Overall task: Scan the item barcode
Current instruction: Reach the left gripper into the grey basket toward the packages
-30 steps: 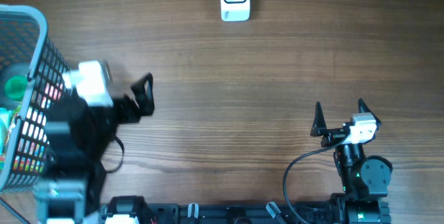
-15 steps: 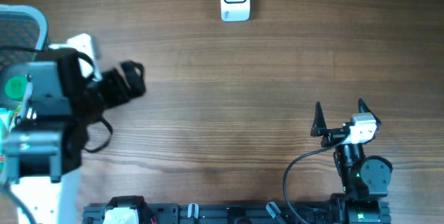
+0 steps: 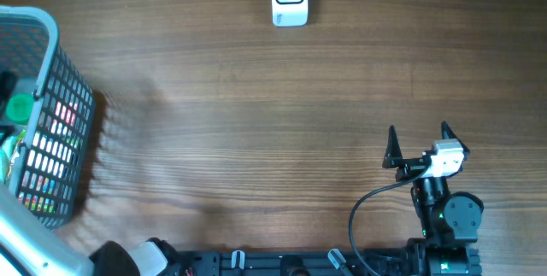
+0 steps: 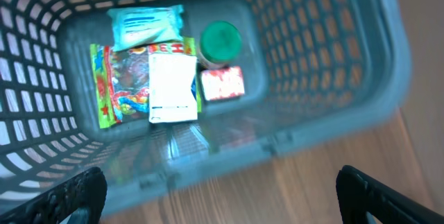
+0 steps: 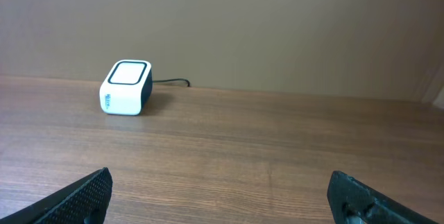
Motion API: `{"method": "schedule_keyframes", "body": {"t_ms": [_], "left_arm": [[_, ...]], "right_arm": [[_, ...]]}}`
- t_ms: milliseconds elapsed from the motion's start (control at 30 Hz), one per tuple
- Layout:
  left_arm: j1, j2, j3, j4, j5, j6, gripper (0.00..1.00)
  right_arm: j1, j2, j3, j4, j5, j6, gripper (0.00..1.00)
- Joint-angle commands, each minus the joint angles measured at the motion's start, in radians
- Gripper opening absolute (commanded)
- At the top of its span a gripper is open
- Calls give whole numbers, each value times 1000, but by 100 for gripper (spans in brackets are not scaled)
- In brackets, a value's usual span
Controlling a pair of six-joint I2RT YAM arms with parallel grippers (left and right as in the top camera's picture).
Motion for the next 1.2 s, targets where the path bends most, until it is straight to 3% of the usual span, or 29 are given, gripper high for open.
{"method": "schedule_keyframes", "body": {"t_ms": [0, 400, 667, 867, 1167], "left_arm": [[105, 56, 13, 12, 5, -40, 100], [142, 288, -24, 1, -81, 13, 100], [143, 298, -288, 194, -92, 79, 100], [143, 299, -513, 425, -88, 146, 100], [143, 301, -603, 592, -88, 146, 100]], "right_arm": [[5, 1, -1, 3, -2, -5, 100], [5, 1, -1, 3, -2, -5, 100], [5, 1, -1, 3, -2, -5, 100], [5, 1, -1, 3, -2, -5, 100], [5, 1, -1, 3, -2, -5, 100]]}}
